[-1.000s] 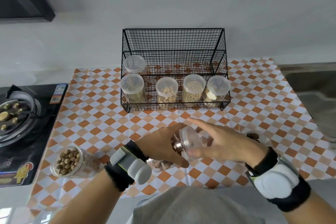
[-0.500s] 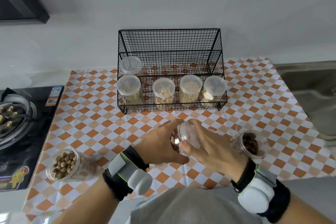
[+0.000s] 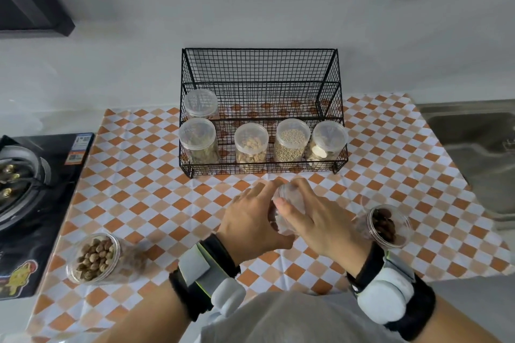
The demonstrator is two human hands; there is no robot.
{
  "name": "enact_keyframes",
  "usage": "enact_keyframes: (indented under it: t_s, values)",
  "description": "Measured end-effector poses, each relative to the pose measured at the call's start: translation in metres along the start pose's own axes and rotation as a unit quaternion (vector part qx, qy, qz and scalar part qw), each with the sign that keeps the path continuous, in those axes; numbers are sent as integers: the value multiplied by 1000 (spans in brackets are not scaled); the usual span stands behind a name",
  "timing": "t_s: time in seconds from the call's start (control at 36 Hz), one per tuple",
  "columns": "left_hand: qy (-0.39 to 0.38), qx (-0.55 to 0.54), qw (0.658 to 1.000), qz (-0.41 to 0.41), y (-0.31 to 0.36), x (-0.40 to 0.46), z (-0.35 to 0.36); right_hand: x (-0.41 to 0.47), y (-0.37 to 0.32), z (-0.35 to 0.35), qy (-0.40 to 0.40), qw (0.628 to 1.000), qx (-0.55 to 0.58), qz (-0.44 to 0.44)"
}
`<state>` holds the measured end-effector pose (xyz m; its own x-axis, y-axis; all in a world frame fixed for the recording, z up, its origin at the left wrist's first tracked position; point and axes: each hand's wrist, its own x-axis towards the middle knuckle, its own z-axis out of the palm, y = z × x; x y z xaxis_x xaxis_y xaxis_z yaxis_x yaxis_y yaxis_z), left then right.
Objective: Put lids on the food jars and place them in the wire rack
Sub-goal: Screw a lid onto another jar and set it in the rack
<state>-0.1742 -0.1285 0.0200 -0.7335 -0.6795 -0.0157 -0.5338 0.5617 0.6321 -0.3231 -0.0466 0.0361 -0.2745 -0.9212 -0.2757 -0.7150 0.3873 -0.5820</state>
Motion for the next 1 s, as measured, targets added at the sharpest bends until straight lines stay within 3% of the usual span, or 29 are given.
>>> enact_keyframes:
  t_s: [0.14, 0.28, 0.5, 0.75, 0.89, 1.0]
  values:
    - [8, -78, 997, -22, -3, 6, -5, 4, -10, -5, 2, 998, 48, -27]
    - [38, -174, 984, -19, -4, 10, -13, 13, -23, -18, 53, 992, 99, -53]
    - [72, -243, 967, 2, -17, 24, -30, 37, -50, -44, 110, 987, 52, -101]
    - [120, -65, 987, -79, -49, 39, -51, 84, -73, -78, 175, 977, -3, -118]
    - [103, 69, 978, -165, -73, 55, -54, 113, -86, -91, 207, 972, -28, -110]
    - [106, 90, 971, -192, -86, 64, -58, 137, -96, -100, 228, 967, -41, -103]
